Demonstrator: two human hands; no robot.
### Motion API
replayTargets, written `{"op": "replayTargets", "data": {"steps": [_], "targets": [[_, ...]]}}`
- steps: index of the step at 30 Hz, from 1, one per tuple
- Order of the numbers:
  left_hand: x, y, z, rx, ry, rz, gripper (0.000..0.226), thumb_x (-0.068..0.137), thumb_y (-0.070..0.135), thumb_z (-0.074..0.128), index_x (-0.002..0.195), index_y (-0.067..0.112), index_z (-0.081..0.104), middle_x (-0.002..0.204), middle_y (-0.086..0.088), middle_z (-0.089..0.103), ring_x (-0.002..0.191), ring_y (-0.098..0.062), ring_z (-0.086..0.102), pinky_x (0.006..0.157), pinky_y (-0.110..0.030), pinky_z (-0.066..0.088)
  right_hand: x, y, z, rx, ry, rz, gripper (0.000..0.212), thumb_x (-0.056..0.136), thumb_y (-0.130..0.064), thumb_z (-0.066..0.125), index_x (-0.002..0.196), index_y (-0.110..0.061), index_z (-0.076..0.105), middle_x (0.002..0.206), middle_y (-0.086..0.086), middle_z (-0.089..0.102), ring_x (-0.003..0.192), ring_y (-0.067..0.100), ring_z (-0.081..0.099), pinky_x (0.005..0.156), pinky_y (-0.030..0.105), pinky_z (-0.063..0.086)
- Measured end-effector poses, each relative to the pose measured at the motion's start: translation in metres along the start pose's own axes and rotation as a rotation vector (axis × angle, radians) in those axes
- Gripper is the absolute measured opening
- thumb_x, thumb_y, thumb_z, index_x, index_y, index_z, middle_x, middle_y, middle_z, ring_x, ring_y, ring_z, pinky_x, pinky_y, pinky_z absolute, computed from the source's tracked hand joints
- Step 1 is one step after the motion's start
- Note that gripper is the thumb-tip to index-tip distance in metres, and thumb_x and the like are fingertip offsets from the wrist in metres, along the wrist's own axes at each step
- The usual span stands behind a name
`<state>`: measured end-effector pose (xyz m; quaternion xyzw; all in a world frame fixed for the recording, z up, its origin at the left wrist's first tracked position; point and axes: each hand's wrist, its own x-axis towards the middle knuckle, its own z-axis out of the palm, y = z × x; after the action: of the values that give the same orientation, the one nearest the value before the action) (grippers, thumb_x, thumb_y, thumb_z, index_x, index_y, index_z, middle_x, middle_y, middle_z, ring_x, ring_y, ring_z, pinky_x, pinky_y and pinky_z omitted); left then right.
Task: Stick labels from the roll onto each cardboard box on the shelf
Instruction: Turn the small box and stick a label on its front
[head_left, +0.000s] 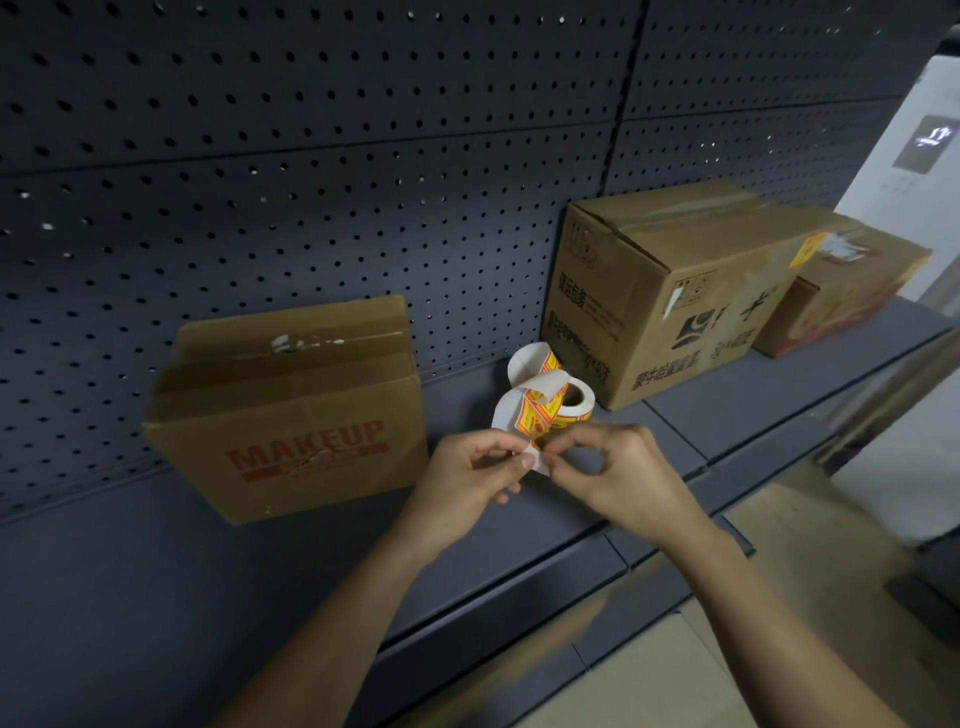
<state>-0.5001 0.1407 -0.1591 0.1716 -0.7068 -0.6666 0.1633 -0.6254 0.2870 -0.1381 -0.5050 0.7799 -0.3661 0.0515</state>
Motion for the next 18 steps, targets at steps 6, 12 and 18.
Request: {"op": "replayTargets", "data": {"steps": [6,12,18], "targets": [[-0.001,0.000,-0.001,0.039,0.028,-0.002,0.015,0.092,0.010,0.067,0.091,0.023,0.074,0.075,0.007,0.071,0.068,-0.010,0.065,0.066,-0.028,0.052,0.001,0.000,0.000,-0.027,0.057,-0.004,0.007,0.086,-0.031,0.065,0.084,-0.026,0.069,0.083,-0.012,0.068,0.078,0.005,0.061,0.072,0.024,0.047],[0.001,-0.005,-0.001,0.078,0.088,-0.040,0.016,0.092,0.010,0.066,0.082,0.021,0.071,0.069,0.006,0.066,0.064,-0.010,0.062,0.061,-0.024,0.050,0.004,0.003,-0.006,-0.031,0.130,0.062,0.007,0.085,-0.021,0.066,0.081,-0.027,0.066,0.084,-0.013,0.067,0.082,0.009,0.059,0.076,0.021,0.045],[0.004,-0.010,-0.005,0.215,0.140,-0.087,0.012,0.091,0.013,0.067,0.081,0.010,0.071,0.063,-0.001,0.058,0.050,-0.009,0.052,0.054,-0.022,0.045,0.010,0.001,-0.012,-0.001,0.202,0.112,0.011,0.088,-0.015,0.064,0.081,-0.023,0.066,0.083,-0.016,0.066,0.085,0.001,0.057,0.072,0.009,0.040]]}}
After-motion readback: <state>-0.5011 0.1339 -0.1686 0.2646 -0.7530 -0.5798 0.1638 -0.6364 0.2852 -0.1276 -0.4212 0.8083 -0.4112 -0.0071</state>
